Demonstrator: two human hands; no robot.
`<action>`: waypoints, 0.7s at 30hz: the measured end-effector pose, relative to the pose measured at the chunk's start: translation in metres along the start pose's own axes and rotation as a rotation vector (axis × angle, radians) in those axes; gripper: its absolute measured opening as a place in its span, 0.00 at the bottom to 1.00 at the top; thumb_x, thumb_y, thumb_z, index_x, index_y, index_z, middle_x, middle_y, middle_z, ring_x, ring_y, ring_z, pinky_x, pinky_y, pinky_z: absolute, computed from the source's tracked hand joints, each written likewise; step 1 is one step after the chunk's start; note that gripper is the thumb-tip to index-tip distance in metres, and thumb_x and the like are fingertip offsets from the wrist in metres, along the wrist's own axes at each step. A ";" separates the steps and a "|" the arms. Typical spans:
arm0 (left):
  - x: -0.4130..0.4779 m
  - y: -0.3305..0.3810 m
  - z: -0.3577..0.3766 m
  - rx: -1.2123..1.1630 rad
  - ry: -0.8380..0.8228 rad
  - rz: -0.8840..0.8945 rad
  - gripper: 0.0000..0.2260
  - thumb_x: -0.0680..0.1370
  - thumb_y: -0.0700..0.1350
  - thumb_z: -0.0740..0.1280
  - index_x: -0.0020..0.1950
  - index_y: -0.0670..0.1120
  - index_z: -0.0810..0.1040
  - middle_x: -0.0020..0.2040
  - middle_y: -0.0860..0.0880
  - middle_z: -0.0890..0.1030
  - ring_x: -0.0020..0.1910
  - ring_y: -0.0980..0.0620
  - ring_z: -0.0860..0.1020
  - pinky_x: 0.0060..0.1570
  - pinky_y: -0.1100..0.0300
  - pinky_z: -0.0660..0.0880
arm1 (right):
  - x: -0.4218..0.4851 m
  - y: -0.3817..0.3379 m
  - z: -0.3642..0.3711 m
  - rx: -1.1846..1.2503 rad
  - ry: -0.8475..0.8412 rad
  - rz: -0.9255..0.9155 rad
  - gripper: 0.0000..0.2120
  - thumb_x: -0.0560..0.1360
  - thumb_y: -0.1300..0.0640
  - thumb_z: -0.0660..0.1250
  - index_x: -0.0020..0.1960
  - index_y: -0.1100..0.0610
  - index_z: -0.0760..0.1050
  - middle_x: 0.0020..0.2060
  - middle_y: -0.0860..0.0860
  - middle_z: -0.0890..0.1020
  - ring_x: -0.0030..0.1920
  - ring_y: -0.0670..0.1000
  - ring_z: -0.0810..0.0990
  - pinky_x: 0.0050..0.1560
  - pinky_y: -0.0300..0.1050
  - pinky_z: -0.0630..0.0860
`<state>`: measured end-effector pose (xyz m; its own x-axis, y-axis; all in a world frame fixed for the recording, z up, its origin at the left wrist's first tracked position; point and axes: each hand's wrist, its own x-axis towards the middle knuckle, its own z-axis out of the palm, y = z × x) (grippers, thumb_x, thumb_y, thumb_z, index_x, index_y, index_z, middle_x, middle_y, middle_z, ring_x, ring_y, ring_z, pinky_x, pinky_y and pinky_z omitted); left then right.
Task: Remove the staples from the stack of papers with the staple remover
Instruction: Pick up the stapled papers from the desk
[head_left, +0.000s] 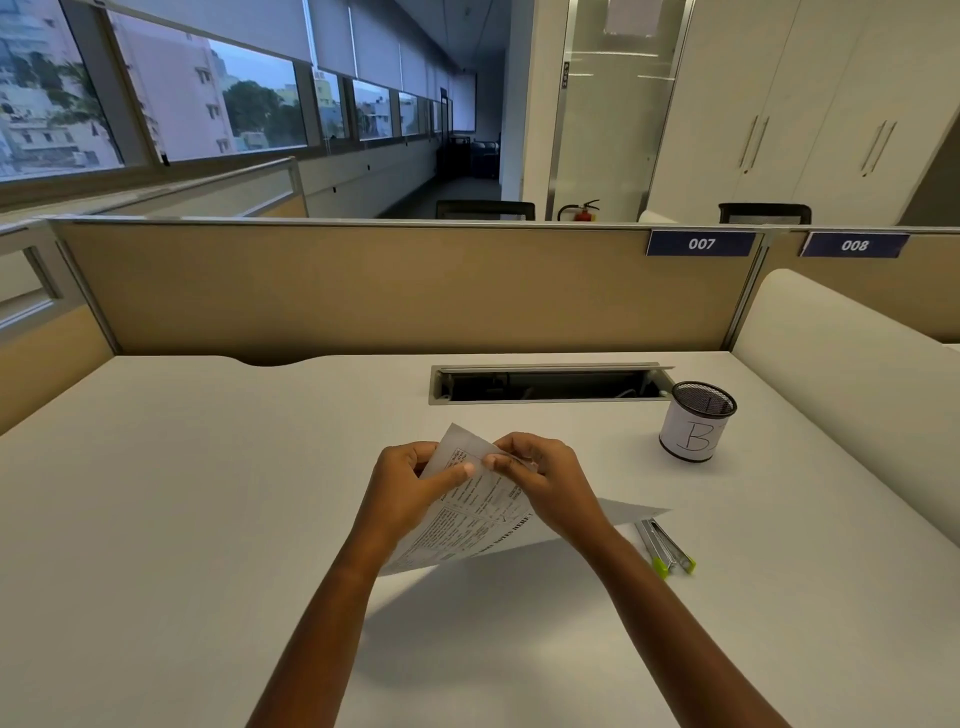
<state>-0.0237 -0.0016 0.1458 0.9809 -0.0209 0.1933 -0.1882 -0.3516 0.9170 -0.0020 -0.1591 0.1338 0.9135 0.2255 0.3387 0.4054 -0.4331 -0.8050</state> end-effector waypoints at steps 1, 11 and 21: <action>0.000 -0.001 -0.001 -0.006 -0.005 0.002 0.05 0.71 0.47 0.68 0.37 0.57 0.78 0.35 0.58 0.80 0.30 0.63 0.79 0.26 0.76 0.72 | 0.000 -0.001 0.000 0.006 0.001 0.005 0.07 0.76 0.57 0.62 0.44 0.59 0.77 0.39 0.49 0.79 0.36 0.44 0.77 0.33 0.27 0.74; -0.003 -0.001 -0.004 -0.039 -0.013 0.008 0.06 0.71 0.46 0.68 0.40 0.58 0.78 0.37 0.60 0.79 0.32 0.57 0.79 0.26 0.76 0.72 | 0.004 -0.009 -0.007 0.014 0.063 -0.012 0.08 0.75 0.59 0.62 0.45 0.61 0.78 0.43 0.57 0.83 0.38 0.48 0.77 0.35 0.29 0.73; -0.003 0.012 -0.009 -0.144 0.038 0.022 0.05 0.72 0.44 0.67 0.43 0.53 0.79 0.40 0.54 0.83 0.35 0.51 0.81 0.31 0.66 0.75 | 0.014 -0.020 -0.028 0.032 0.007 -0.025 0.13 0.72 0.55 0.67 0.56 0.55 0.75 0.44 0.47 0.79 0.39 0.42 0.78 0.34 0.28 0.77</action>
<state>-0.0292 0.0025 0.1592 0.9744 0.0094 0.2247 -0.2175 -0.2139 0.9523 0.0034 -0.1721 0.1681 0.9035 0.2298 0.3617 0.4265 -0.3993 -0.8116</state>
